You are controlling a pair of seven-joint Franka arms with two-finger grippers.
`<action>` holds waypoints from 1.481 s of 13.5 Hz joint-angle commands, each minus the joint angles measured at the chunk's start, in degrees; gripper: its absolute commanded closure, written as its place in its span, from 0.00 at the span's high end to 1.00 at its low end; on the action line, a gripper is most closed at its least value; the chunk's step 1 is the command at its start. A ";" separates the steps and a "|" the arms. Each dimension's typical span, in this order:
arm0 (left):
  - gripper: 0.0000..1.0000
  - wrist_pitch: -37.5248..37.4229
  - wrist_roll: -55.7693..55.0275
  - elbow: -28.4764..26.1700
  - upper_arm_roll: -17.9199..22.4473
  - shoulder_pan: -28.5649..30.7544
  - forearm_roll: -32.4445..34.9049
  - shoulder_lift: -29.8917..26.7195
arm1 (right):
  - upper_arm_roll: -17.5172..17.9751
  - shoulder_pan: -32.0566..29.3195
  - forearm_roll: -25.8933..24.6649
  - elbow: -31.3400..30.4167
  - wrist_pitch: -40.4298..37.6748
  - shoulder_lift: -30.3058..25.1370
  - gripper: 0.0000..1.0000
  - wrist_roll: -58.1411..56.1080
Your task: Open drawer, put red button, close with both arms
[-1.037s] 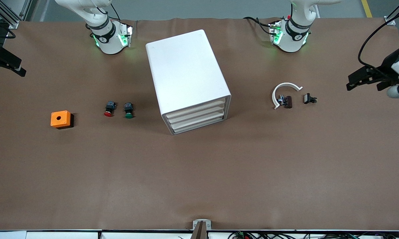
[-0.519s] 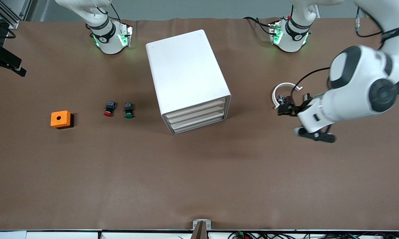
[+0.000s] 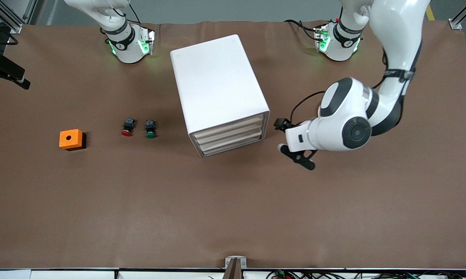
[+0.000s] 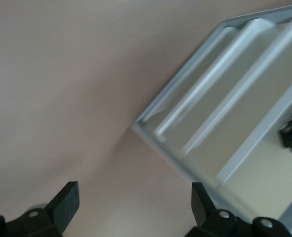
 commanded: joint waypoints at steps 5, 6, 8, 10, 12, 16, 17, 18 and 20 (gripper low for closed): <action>1.00 2.94 9.47 2.32 -1.04 -1.65 -11.76 8.06 | 0.29 -1.17 0.44 -1.44 0.39 -1.53 1.00 -0.39; 1.00 3.20 11.85 2.31 -1.04 -2.52 -13.44 8.50 | 0.29 -1.08 0.44 -1.44 0.39 -1.53 1.00 -0.39; 1.00 3.20 17.38 2.23 -1.04 -2.36 -14.51 9.38 | 0.29 -1.08 0.44 -1.44 0.39 -1.53 1.00 -0.39; 1.00 3.20 24.67 2.23 -0.95 -1.74 -14.60 10.52 | 0.29 -1.08 0.44 -1.44 0.39 -1.53 1.00 -0.39; 1.00 3.20 31.96 2.31 -0.95 -0.78 -14.94 12.80 | 0.29 -1.08 0.53 -1.44 0.39 -1.53 1.00 -0.39; 1.00 3.20 42.10 2.40 -0.69 -0.77 -21.71 14.39 | 0.29 -1.34 0.52 0.14 0.04 -0.65 1.00 -0.39; 1.00 3.20 42.19 2.49 -0.69 -0.77 -22.50 14.31 | 0.29 -1.26 0.44 0.14 0.21 -0.39 1.00 -0.13; 1.00 3.11 42.28 2.49 -0.77 -0.77 -23.46 14.30 | 0.29 -1.60 0.35 0.14 0.21 1.01 1.00 -0.48; 1.00 2.68 42.72 2.49 -0.77 -0.69 -26.71 14.22 | 0.11 -1.78 0.17 0.40 -0.75 7.58 1.00 -0.65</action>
